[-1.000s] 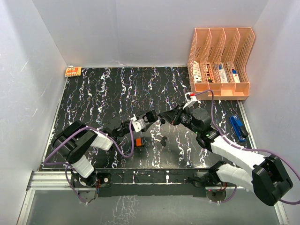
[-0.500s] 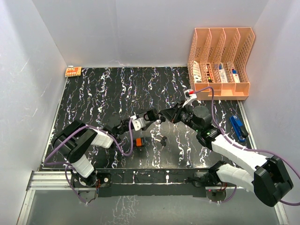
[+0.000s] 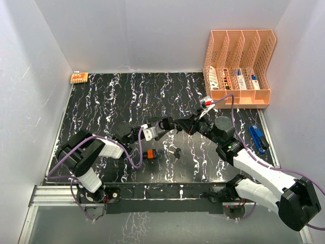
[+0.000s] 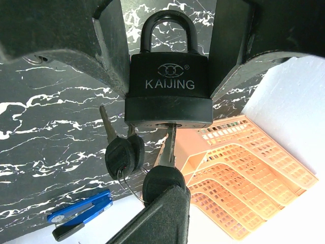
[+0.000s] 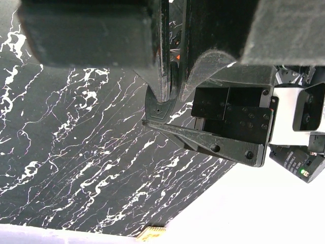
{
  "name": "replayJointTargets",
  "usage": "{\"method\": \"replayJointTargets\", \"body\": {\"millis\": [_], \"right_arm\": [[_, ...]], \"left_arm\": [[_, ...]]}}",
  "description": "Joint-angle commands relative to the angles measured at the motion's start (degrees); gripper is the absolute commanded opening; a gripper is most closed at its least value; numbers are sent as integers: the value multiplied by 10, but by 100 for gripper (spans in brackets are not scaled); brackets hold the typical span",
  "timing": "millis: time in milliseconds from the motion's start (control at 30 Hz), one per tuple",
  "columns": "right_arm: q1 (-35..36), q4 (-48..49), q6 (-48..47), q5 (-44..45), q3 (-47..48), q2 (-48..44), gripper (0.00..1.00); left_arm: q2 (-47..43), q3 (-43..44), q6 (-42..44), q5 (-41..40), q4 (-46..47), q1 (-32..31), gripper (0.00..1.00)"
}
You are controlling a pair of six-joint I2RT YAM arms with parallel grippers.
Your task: Unlock with the key
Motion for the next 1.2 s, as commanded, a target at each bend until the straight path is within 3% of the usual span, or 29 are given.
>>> {"method": "replayJointTargets", "body": {"millis": [0,300,733,1167], "right_arm": [[14,-1,-4,-66,0,3,0],[15,-29,46,70,-12,-59,0],[14,-59,58,111,-7,-105,0],[14,-59,88,148,-18,-113,0]], "left_arm": [[-18,40,2,62,143,-17,0],[-14,29,45,56,122,-17,0],[16,11,47,49,164,-17,0],[23,10,26,-43,168,-17,0]]}}
